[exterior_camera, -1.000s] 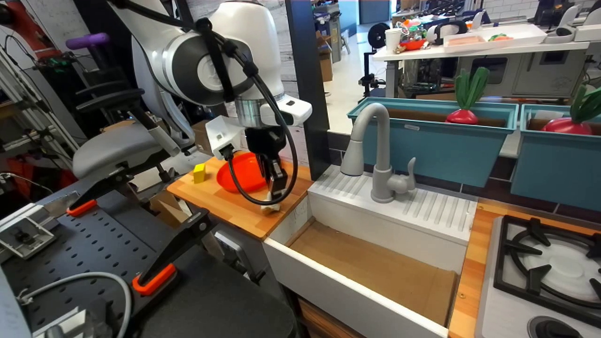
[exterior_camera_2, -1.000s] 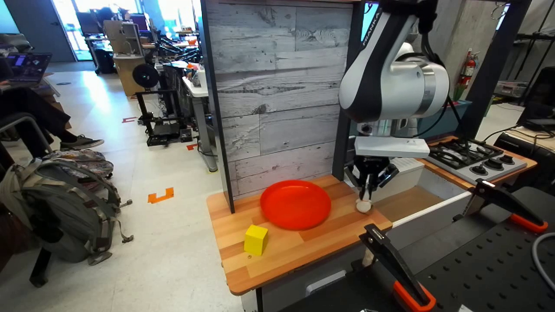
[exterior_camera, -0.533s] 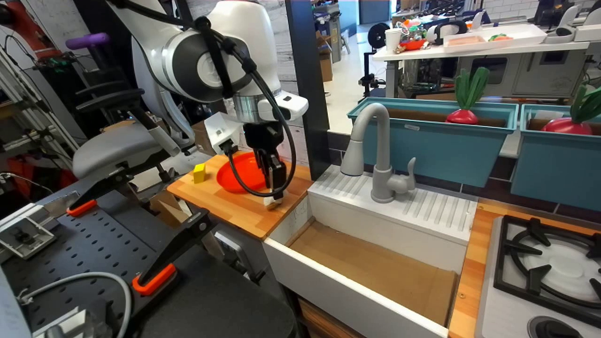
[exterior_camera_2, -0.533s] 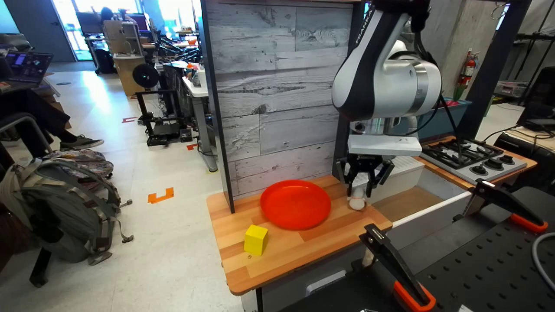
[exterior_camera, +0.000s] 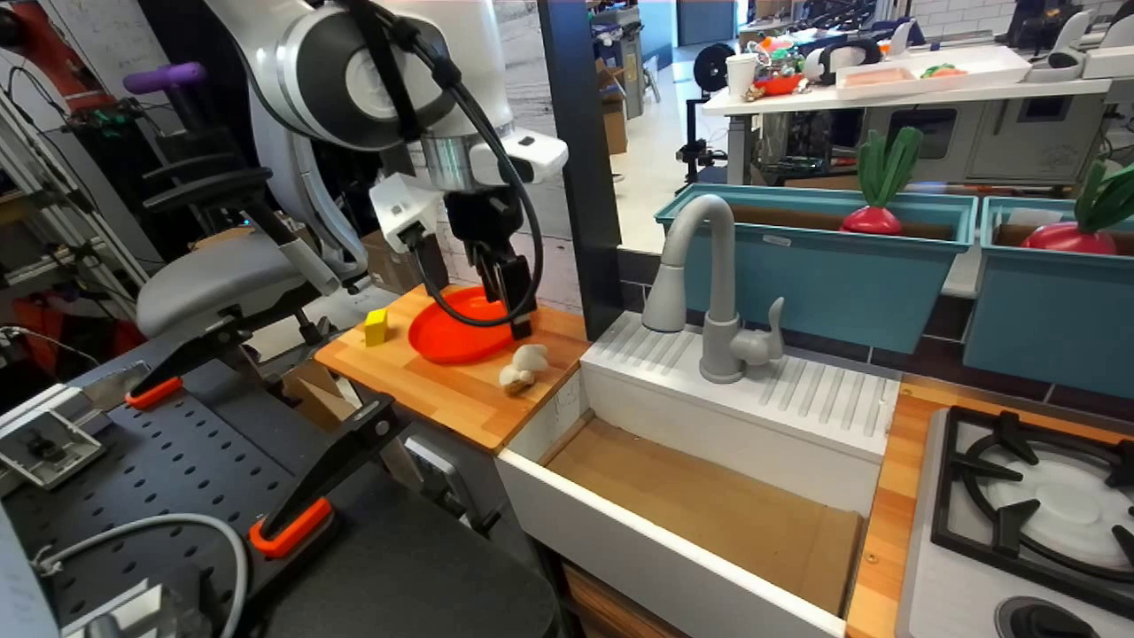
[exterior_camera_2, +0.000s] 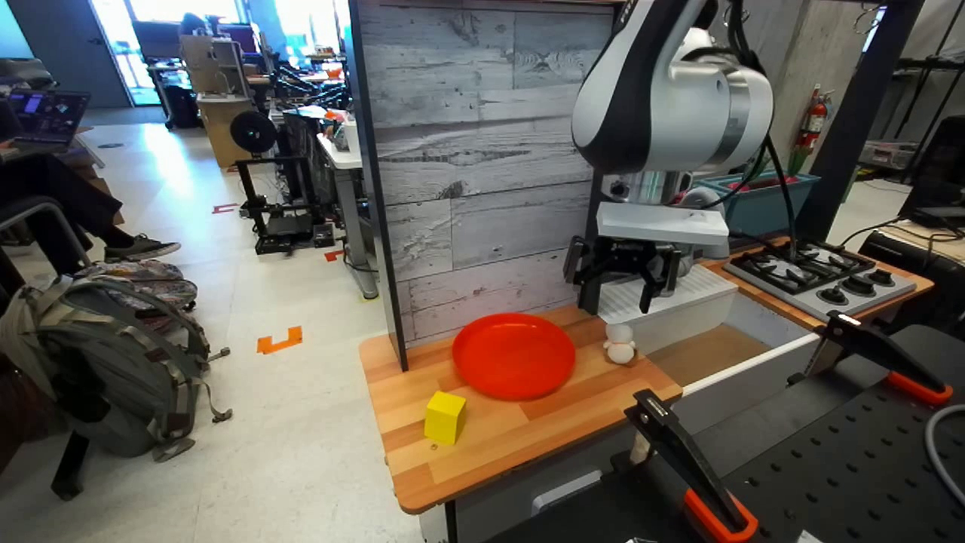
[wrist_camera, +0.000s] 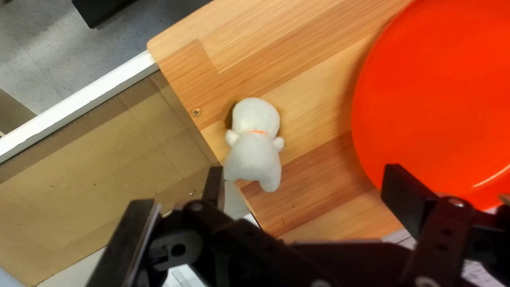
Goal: Remove the doll from the plate
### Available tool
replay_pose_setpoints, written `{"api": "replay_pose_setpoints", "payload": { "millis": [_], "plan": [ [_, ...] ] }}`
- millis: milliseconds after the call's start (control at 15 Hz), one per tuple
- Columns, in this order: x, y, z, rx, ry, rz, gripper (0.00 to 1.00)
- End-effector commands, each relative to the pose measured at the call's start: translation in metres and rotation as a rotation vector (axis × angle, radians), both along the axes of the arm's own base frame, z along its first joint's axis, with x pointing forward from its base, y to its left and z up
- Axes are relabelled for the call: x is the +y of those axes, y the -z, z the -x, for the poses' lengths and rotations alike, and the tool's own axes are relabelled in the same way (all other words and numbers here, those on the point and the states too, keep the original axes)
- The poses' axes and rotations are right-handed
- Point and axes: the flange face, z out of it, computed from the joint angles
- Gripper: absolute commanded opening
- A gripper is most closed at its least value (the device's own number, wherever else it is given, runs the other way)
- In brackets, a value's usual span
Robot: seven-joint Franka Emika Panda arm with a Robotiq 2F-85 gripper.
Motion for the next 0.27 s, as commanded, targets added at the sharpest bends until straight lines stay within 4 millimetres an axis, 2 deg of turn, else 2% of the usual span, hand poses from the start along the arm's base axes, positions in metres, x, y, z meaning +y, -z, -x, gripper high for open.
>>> {"api": "replay_pose_setpoints", "payload": {
  "millis": [0, 200],
  "plan": [
    [0.004, -0.01, 0.003, -0.004, -0.007, -0.004, 1.0],
    [0.008, -0.025, 0.012, -0.006, -0.014, -0.008, 1.0]
  ]
}}
